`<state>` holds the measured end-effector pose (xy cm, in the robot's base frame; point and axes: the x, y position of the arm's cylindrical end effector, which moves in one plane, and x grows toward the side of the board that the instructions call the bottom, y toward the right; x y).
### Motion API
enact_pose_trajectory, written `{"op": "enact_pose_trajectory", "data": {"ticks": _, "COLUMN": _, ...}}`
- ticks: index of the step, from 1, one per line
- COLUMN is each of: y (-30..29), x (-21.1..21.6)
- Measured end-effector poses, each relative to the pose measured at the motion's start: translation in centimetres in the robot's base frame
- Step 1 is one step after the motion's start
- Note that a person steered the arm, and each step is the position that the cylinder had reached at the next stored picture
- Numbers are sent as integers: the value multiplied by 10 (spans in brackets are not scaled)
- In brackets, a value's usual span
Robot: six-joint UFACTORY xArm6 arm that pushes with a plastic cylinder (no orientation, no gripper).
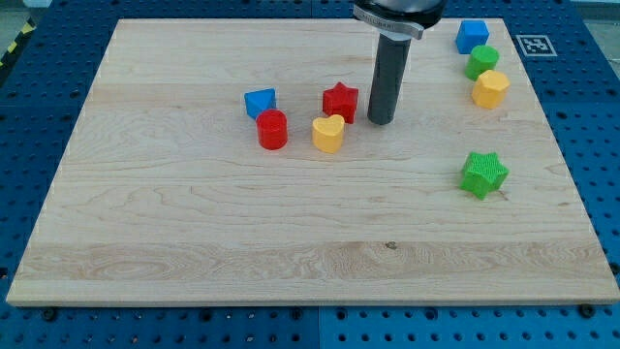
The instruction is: Push the green star below the yellow heart
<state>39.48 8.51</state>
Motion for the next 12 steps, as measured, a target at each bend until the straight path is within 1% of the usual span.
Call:
{"op": "enact_pose_trajectory", "data": {"ticks": 1, "y": 0, "x": 0}}
{"op": "enact_pose_trajectory", "data": {"ticks": 2, "y": 18, "x": 0}}
{"op": "enact_pose_trajectory", "data": {"ticks": 3, "y": 54, "x": 0}}
{"op": "enact_pose_trajectory", "data": {"ticks": 4, "y": 104, "x": 0}}
{"op": "enact_pose_trajectory", "data": {"ticks": 5, "y": 172, "x": 19}}
{"op": "enact_pose_trajectory", "data": {"ticks": 6, "y": 216, "x": 65}}
{"op": "enact_pose_trajectory", "data": {"ticks": 7, "y": 218, "x": 106}}
{"op": "enact_pose_trajectory", "data": {"ticks": 8, "y": 196, "x": 125}}
{"op": "enact_pose_trajectory", "data": {"ticks": 10, "y": 133, "x": 123}}
{"op": "enact_pose_trajectory", "data": {"ticks": 11, "y": 124, "x": 122}}
{"op": "enact_pose_trajectory", "data": {"ticks": 12, "y": 130, "x": 130}}
